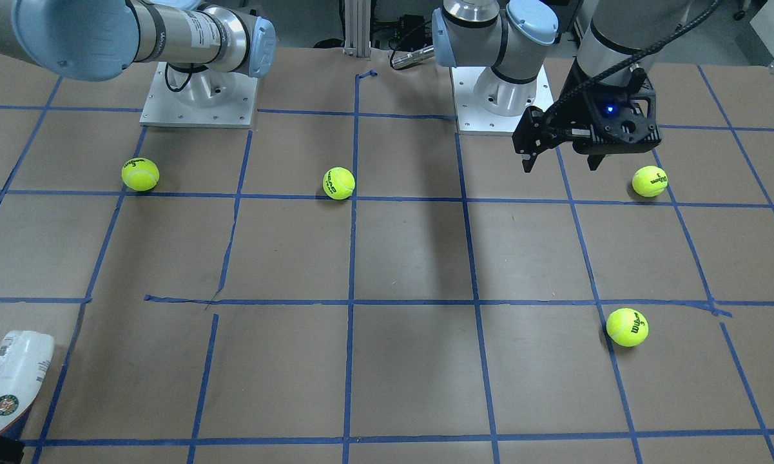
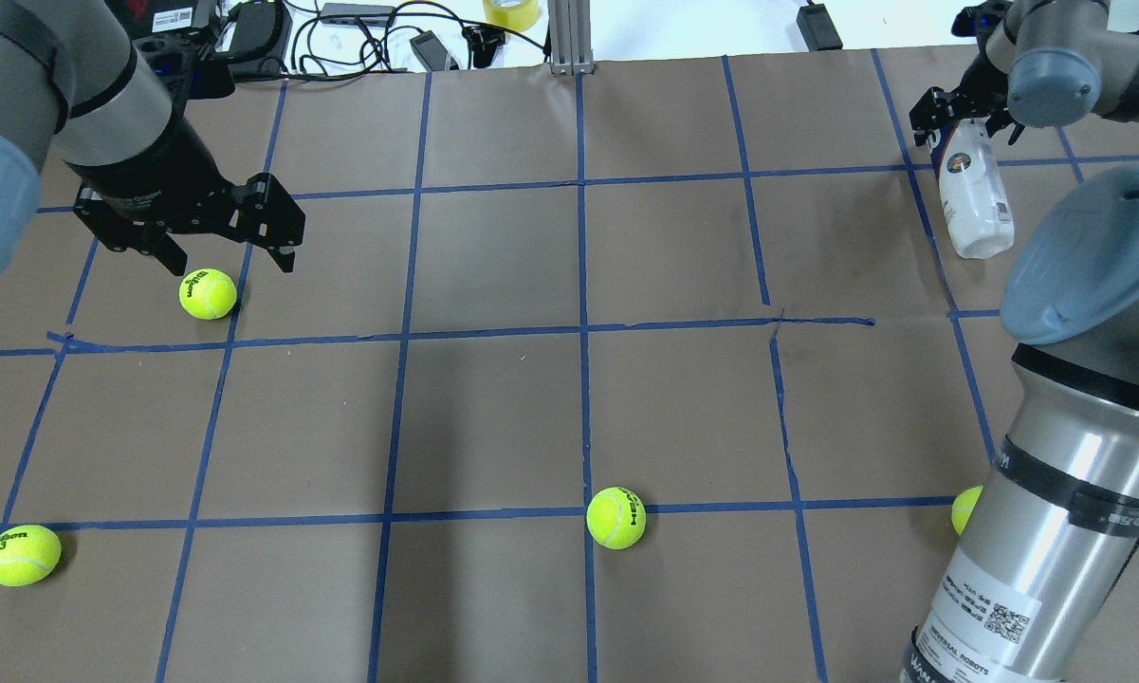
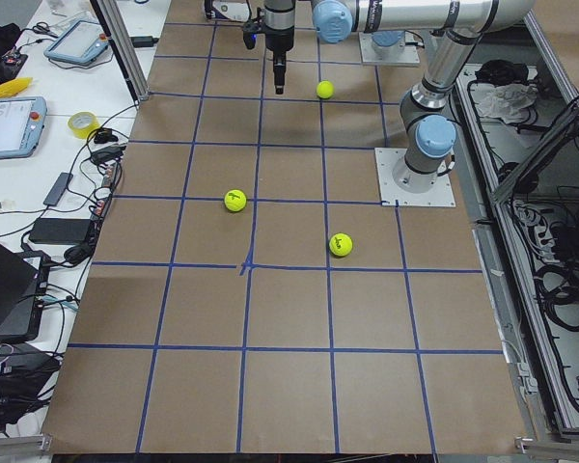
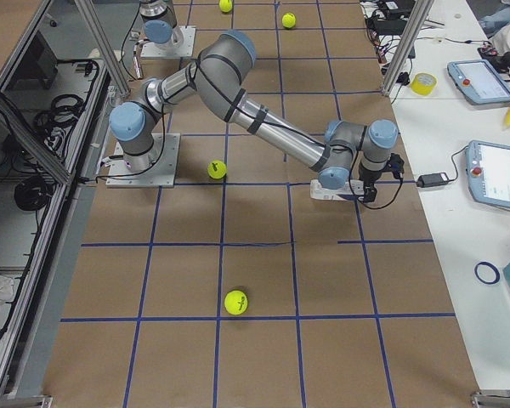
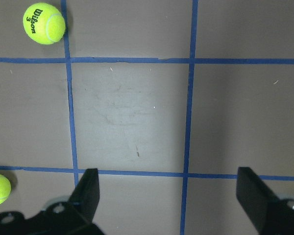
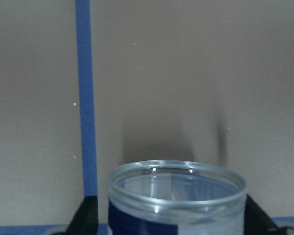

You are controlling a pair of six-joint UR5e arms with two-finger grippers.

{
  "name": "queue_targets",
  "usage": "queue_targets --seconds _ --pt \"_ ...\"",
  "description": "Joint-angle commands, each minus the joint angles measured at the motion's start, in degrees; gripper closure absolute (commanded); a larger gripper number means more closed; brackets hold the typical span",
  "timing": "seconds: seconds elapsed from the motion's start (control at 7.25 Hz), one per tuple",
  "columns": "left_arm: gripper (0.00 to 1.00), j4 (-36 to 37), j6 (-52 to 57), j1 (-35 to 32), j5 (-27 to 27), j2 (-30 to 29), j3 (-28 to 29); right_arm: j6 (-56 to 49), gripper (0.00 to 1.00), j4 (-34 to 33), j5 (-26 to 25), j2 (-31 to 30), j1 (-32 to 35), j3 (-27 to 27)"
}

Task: Lift up tennis ball bucket
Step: 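Lift the can with the right gripper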

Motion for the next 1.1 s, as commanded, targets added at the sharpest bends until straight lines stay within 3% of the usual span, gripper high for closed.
queue_targets --seconds 0.0,0.14,0.41,0.69,0.97 --pt "0.0 -0.05 -0.11 -0.08 0.05 -0.03 0.0 -0.87 0.03 -1.8 0.18 0.04 -0.03 -0.03" --pt "0.0 0.04 0.07 0.0 -0.04 0.06 0.0 -0.79 0.03 -2.07 0.18 0.04 -0.03 -0.03" --pt "0.0 0.13 -0.11 0.18 -0.04 0.15 0.0 -0.7 0.19 -1.55 0.35 0.13 -0.64 0.06" --pt "0.0 -0.05 -0.02 0.36 0.13 0.24 -0.09 -0.87 0.34 -0.93 3.95 -0.39 -1.7 0.75" --pt "0.0 0.04 -0.02 0.27 -0.04 0.15 0.0 -2.88 0.34 -0.67 3.96 -3.98 -0.83 0.93"
